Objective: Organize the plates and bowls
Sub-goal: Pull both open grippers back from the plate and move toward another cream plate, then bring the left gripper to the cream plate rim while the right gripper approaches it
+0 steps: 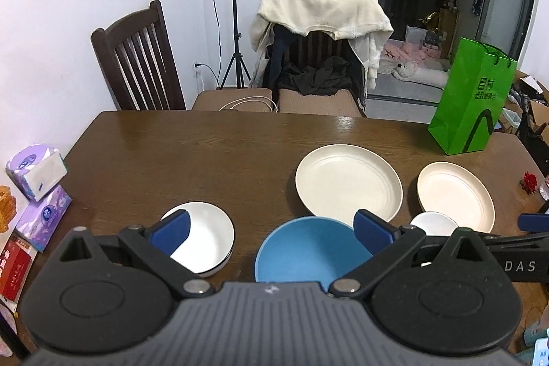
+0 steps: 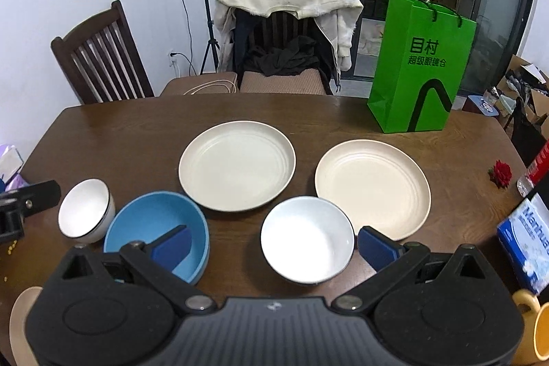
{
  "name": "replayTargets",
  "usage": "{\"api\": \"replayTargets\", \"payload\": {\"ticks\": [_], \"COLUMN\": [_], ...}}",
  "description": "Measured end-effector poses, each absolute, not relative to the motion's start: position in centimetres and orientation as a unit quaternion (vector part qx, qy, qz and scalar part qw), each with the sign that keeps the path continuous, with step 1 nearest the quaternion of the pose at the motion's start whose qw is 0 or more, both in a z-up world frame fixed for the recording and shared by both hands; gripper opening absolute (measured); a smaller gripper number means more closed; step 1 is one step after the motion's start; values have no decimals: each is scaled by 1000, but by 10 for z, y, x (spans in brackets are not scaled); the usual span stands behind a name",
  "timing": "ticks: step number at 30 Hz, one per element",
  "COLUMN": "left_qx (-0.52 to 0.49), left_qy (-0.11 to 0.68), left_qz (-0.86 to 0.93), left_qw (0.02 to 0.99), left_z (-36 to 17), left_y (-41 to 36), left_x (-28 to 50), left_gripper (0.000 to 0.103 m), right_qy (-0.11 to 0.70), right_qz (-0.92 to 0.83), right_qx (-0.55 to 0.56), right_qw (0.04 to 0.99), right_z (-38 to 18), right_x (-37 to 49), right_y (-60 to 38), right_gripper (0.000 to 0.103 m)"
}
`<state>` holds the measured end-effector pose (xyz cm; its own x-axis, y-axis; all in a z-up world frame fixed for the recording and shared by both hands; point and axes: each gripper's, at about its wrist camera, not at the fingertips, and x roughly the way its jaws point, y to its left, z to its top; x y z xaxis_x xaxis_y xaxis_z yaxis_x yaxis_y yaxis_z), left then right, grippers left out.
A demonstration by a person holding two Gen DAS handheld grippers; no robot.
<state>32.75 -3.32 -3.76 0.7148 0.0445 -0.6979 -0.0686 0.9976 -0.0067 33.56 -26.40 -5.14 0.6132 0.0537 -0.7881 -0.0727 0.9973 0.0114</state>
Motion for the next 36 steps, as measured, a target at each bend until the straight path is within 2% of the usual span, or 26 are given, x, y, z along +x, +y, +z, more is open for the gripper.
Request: {"api": "replayTargets", "payload": {"ticks": [30,36], "left_qx": [-30,-44], "left_qy": [420,433], "left_qz": [34,30], "left_qw": [906,900], "left_z": [-89,-102], "left_y": [-25,-24], "left_x": [447,465], "left_gripper": [103,103], "right_qy": [474,478], "right_qz": [45,54], "right_qx": [-13,-8], "right_qw": [879,876], "right_z": [-105,-114], "right_x": [447,463], "right_y": [-252,-252], "right_gripper": [103,100]}}
